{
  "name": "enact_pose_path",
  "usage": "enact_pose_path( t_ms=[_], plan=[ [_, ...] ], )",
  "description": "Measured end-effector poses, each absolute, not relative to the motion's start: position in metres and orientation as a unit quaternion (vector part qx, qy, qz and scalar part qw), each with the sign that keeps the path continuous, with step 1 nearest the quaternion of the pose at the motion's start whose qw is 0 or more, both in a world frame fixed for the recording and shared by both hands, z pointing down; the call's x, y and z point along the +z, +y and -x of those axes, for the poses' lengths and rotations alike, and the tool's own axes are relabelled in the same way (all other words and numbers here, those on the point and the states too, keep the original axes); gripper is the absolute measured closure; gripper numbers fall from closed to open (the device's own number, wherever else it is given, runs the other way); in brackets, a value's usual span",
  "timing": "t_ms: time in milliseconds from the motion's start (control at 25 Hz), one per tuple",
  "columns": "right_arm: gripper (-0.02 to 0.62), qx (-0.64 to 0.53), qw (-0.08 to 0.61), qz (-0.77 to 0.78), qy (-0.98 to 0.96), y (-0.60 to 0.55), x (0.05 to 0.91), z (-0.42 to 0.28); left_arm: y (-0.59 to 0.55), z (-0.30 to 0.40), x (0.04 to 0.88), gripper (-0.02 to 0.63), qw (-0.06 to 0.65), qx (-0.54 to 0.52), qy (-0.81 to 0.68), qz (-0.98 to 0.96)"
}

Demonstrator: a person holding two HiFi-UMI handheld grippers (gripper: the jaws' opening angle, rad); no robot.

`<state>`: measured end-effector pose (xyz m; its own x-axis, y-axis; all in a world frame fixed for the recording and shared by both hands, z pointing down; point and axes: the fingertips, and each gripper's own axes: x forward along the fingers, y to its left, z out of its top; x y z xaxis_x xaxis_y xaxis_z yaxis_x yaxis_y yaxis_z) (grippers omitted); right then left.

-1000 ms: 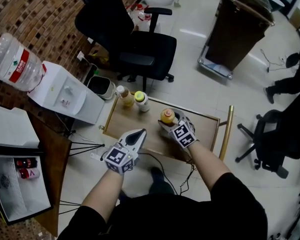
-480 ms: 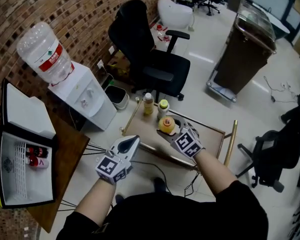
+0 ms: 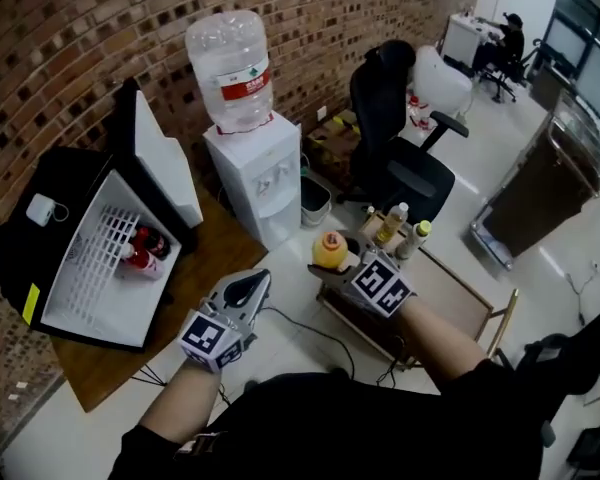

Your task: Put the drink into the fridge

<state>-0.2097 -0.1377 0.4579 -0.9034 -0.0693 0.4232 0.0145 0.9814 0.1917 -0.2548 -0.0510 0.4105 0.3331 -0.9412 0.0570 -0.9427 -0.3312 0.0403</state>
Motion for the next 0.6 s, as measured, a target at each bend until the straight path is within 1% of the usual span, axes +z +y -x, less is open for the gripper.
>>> enact_pose_path(
  t_ms=[200,320,440,600],
  plan=[
    [0.301,-0.139,0.218,0.085,-0.962,-0.038,0.439,0.328,0.048,0.359,0.400,0.604,0.029,0.021,-0.648,-0.761],
    [0.301,-0.143,0.217,0.141,-0.955,0.021,0.435,0.391,0.108,0.410,0.397,0.604,0.035,0.015,-0.683,-0.729],
    [0.301,-0.110,0.214,0.192,-0.952,0.071,0.436,0.447,0.162,0.449,0.401,0.604,0.046,0.010,-0.711,-0.701],
    [0.301,-0.027,0.211,0.241,-0.947,0.119,0.434,0.510,0.212,0.480,0.400,0.604,0.055,0.001,-0.735,-0.676]
  ],
)
